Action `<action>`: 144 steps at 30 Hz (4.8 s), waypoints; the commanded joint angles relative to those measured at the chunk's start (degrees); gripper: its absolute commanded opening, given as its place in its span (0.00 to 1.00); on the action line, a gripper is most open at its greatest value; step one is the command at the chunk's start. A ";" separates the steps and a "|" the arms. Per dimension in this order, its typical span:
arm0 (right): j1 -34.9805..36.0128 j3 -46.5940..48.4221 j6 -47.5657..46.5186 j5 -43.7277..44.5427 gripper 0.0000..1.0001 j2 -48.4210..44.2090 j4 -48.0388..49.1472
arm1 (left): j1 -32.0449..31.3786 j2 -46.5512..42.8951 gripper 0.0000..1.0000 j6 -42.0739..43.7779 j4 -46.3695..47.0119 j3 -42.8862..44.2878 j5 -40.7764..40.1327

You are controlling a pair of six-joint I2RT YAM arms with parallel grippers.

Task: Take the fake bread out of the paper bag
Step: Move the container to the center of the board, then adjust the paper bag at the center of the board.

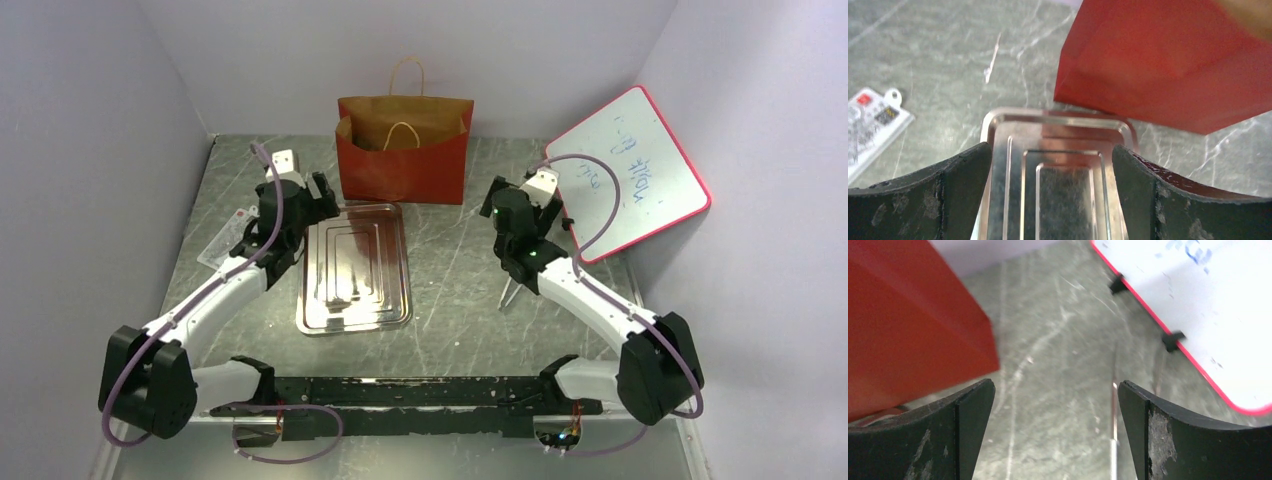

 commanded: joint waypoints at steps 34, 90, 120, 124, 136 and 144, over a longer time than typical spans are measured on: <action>-3.73 0.61 15.51 2.33 1.00 2.45 -27.08 | 9.06 11.94 0.90 -24.30 -22.46 -0.10 5.24; 14.82 10.09 18.60 8.03 1.00 2.28 -32.48 | -17.29 40.28 0.07 -37.80 -24.54 19.15 7.48; 14.81 16.68 15.70 8.19 1.00 4.88 -25.94 | -3.98 40.34 0.66 20.99 -37.99 81.42 3.64; 14.31 18.94 14.90 8.34 1.00 6.39 -25.31 | -0.10 41.39 0.63 27.39 -29.20 77.45 10.70; 13.77 22.84 12.25 6.13 1.00 10.12 -23.42 | 3.51 44.87 0.67 40.76 -17.55 70.15 29.05; 13.82 24.04 10.89 4.82 1.00 11.26 -22.88 | 7.16 47.61 0.69 40.97 -15.58 69.66 38.40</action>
